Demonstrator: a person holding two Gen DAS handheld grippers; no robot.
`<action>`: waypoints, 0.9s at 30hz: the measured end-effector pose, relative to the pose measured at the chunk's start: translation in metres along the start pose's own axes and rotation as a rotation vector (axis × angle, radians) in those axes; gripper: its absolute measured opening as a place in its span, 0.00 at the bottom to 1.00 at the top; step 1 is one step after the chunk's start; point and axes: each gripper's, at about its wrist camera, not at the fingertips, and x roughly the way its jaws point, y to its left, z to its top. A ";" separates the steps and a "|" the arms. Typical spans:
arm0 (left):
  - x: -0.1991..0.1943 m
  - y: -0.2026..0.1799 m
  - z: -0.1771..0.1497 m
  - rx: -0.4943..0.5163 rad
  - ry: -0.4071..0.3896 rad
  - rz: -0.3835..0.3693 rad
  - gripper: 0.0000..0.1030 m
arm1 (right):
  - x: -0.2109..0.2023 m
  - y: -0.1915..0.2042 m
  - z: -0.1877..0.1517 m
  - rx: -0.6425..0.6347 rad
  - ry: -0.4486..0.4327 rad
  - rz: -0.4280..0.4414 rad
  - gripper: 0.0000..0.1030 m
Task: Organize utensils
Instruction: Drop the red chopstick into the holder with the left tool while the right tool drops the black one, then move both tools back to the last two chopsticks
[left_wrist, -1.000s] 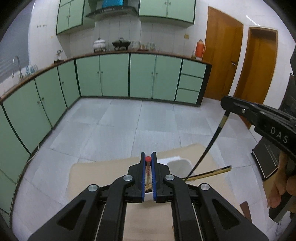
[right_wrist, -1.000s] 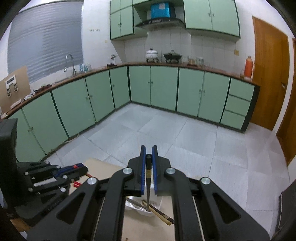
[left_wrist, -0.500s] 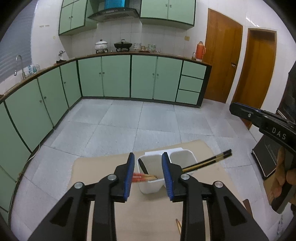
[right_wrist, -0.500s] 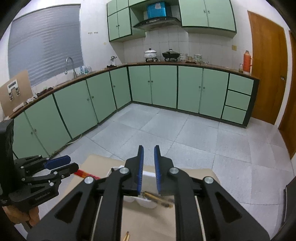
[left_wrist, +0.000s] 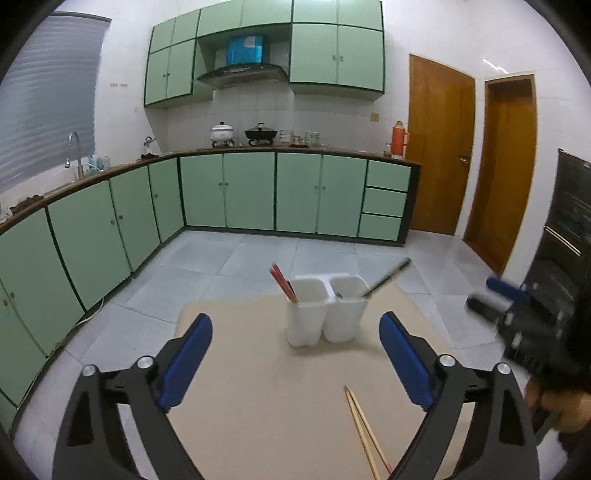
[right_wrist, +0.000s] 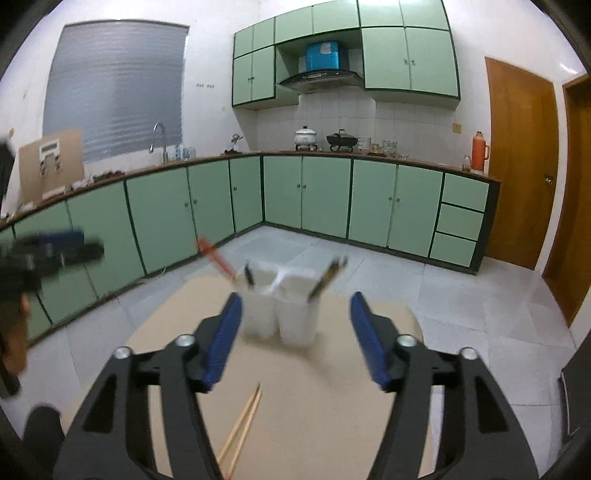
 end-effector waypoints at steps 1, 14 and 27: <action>-0.005 -0.002 -0.004 0.002 0.001 0.000 0.90 | -0.008 0.005 -0.013 -0.007 0.001 -0.002 0.68; -0.059 -0.027 -0.073 -0.002 0.009 -0.009 0.94 | -0.055 0.049 -0.158 0.043 0.151 0.037 0.63; -0.051 0.009 -0.194 -0.106 0.069 0.065 0.94 | -0.030 0.069 -0.219 0.061 0.283 0.085 0.45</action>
